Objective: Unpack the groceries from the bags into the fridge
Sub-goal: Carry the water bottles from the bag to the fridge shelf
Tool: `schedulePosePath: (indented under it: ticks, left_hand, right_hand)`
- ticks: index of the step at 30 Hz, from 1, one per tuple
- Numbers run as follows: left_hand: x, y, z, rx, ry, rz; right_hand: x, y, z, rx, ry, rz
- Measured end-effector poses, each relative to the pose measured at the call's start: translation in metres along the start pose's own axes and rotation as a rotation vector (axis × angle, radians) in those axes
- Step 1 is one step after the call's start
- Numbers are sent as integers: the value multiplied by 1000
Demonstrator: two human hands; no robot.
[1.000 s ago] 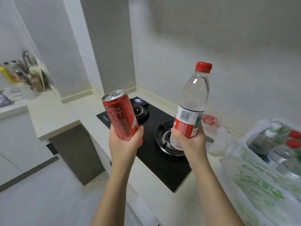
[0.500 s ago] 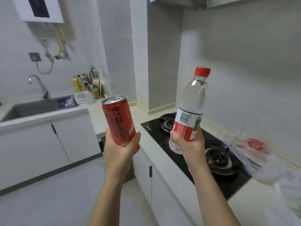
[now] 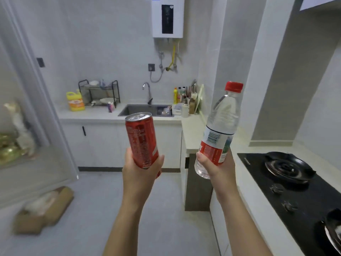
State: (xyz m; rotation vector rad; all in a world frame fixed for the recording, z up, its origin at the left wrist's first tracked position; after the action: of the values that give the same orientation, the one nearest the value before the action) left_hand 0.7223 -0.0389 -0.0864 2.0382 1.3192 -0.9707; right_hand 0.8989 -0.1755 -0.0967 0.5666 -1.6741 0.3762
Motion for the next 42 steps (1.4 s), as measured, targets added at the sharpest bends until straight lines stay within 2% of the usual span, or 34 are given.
schedulePosePath:
  ticks: [6,10,15,23,33,42]
  left_hand:
    - [-9,-72,1,-211,75,-254]
    - [-18,-102,10,-378,83,-336]
    - [-41,-115,22,-588,117,-436]
    - [-94,-124,70,-825,140,-719]
    - [-191,-141,139,-1035,240,-1028]
    - [-276,-158,167,-1117,290,-1138]
  right_hand:
    - [-6,85,-13,269,9,-9]
    - [-7,130,-23,434,-22,-2]
    - [-7,168,-33,666,20,-27]
    - [15,204,0,995,18,-139]
    - [60,234,97,1298,-11,-292]
    - [122,240,172,1400,-57,-394]
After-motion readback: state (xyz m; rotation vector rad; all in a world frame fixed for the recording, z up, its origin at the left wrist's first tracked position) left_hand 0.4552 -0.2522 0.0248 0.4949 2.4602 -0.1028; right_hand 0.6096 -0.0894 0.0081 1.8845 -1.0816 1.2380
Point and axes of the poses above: each hand's wrist, its own z-axis away from the middle knuckle, its own y-axis out of the palm, x = y × z, the point moved 5 cm from there along -z, towards the middle knuckle, and after that the axes turned 13 degrees about y, right-handed, at the moved point
